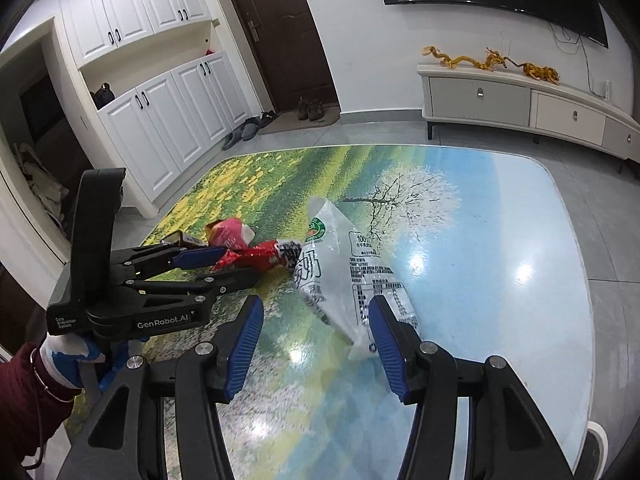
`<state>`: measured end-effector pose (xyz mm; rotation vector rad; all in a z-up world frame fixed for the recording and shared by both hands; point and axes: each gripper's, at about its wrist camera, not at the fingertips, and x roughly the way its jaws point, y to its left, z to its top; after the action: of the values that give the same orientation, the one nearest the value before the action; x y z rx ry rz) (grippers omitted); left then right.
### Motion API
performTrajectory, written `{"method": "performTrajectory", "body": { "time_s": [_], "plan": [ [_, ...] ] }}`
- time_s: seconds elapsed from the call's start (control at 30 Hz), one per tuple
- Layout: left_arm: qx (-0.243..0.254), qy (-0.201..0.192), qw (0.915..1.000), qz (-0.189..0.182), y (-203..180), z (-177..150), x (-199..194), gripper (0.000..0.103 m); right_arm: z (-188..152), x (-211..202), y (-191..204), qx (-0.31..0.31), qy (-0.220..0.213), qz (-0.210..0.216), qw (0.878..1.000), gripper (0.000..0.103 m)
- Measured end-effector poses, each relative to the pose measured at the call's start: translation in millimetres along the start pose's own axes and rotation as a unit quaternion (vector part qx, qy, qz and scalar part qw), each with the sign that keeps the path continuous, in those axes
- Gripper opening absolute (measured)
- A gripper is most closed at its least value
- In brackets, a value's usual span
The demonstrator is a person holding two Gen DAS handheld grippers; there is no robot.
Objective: Collect trash
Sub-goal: 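Grasp the red wrapper with the left tool while the right tool grasps the white milk bag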
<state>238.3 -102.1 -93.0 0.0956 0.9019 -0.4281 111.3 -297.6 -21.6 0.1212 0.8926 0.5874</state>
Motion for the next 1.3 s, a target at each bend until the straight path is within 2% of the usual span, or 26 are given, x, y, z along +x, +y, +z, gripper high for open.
{"method": "performTrajectory", "body": {
  "time_s": [0.17, 0.27, 0.3, 0.33, 0.47, 0.67, 0.7, 0.9, 0.97, 1.0, 1.03, 1.17, 1.3],
  "plan": [
    [0.011, 0.005, 0.9999, -0.008, -4, 8, 6, 0.033, 3, 13, -4, -0.003, 0.008, -0.001, 1.000, 0.052],
    [0.017, 0.006, 0.9997, -0.017, -8, 11, 8, 0.024, 3, 18, -6, -0.009, 0.014, -0.004, 1.000, 0.051],
    [0.019, 0.006, 0.9996, -0.020, -10, 12, 9, 0.017, 3, 19, -6, -0.011, 0.016, -0.006, 1.000, 0.049],
    [0.023, 0.008, 0.9994, -0.024, -12, 12, 10, 0.002, 2, 20, -7, -0.013, 0.017, -0.006, 1.000, 0.042],
    [0.025, 0.003, 0.9991, -0.034, -19, 10, 7, 0.000, -2, 18, -9, -0.017, 0.015, -0.005, 1.000, 0.026],
    [0.008, -0.008, 0.9989, -0.045, -21, 9, -6, 0.000, -7, 1, -14, -0.009, -0.002, -0.006, 1.000, 0.018],
    [0.006, -0.012, 0.9989, -0.046, -21, 10, -11, 0.004, -8, -1, -16, -0.005, -0.004, -0.005, 1.000, 0.018],
    [0.014, -0.025, 0.9985, -0.046, -28, 17, -26, 0.006, -15, -19, -27, 0.022, -0.020, -0.002, 1.000, 0.015],
    [0.019, -0.024, 0.9986, -0.044, -33, 23, -24, 0.025, -17, -24, -30, 0.029, -0.024, -0.001, 0.999, 0.015],
    [0.021, -0.027, 0.9987, -0.038, -35, 27, -22, 0.048, -19, -26, -31, 0.033, -0.026, 0.000, 0.999, 0.015],
    [0.023, -0.033, 0.9987, -0.033, -37, 29, -21, 0.054, -20, -28, -33, 0.037, -0.028, 0.002, 0.999, 0.015],
    [0.034, -0.032, 0.9985, -0.027, -42, 40, -11, 0.054, -24, -35, -39, 0.050, -0.035, 0.005, 0.998, 0.015],
    [0.042, -0.013, 0.9988, -0.019, -49, 51, 11, 0.054, -26, -42, -46, 0.063, -0.042, 0.009, 0.997, 0.015]
  ]
}}
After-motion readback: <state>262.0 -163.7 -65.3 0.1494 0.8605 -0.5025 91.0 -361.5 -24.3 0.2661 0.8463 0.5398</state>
